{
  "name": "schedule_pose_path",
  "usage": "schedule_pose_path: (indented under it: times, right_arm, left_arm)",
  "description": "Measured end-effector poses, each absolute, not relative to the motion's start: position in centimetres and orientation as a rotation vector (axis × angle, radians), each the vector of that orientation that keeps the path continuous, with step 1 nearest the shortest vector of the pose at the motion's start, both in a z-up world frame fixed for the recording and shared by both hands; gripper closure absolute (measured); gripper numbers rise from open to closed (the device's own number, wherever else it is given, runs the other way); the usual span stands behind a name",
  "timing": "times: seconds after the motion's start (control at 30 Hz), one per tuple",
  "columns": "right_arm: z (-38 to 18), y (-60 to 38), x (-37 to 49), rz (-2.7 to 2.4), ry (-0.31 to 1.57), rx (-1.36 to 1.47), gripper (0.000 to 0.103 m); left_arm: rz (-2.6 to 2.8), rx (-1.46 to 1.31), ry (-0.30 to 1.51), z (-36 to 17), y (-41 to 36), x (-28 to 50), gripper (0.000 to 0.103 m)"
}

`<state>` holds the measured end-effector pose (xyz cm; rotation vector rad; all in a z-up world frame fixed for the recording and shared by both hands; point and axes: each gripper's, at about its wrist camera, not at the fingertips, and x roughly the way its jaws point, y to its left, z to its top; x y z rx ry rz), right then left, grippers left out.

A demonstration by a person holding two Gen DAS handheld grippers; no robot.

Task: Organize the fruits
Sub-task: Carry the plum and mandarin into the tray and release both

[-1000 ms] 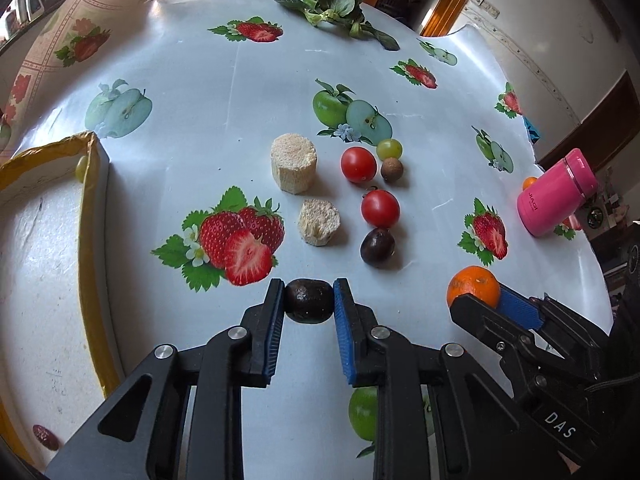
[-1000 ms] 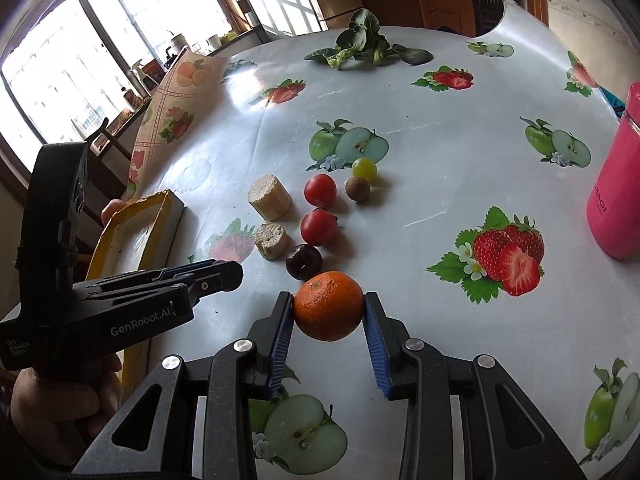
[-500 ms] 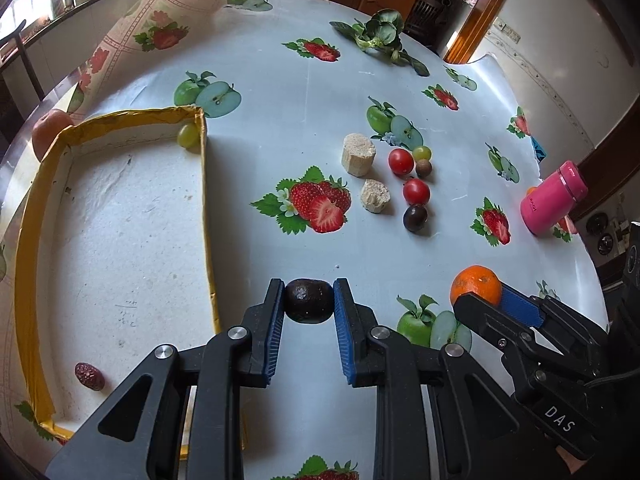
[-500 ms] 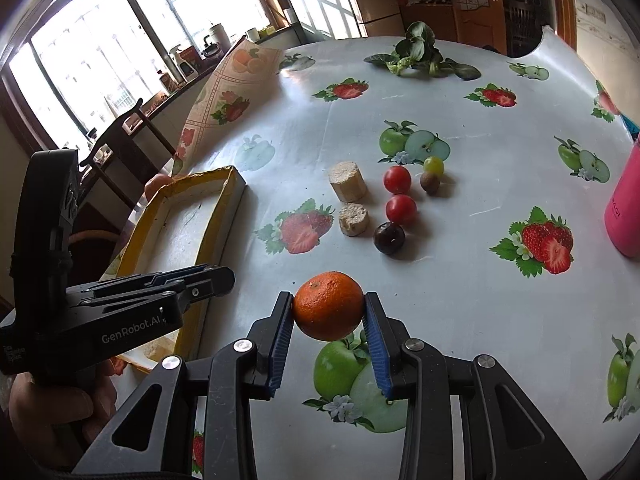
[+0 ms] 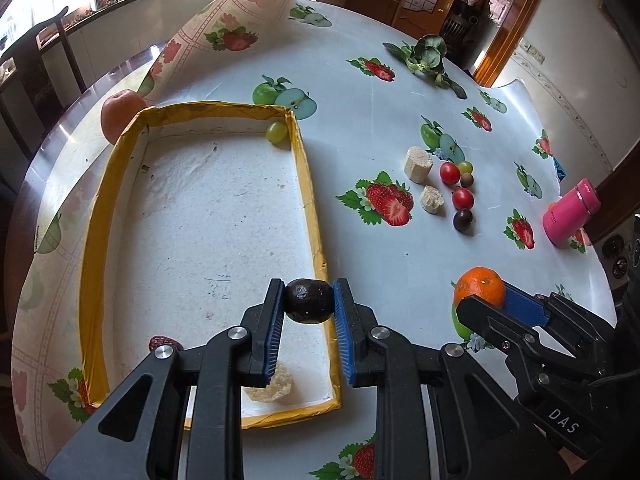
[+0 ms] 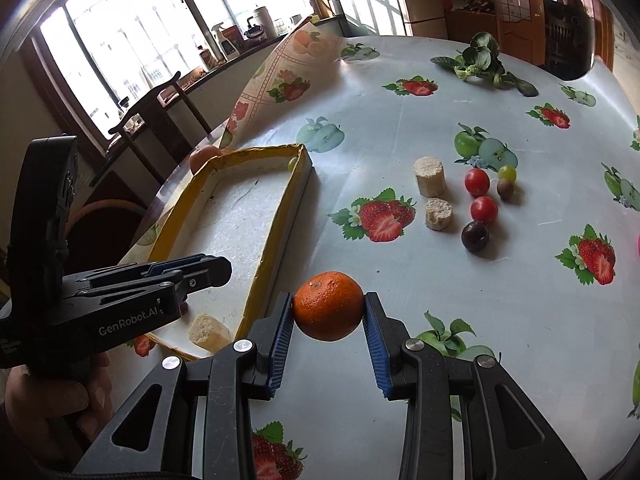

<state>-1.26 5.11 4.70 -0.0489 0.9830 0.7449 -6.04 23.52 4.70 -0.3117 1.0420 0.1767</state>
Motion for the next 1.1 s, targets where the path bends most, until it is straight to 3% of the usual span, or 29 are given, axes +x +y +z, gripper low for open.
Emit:
schedule_pose_path:
  times: [1.1]
  right_arm:
    - [3.0,16.1,-3.3,0.916,1.017,-0.179,0.067]
  left_arm:
    - [0.31,-0.48,1.07,1.5,32.6,-8.6,0.081]
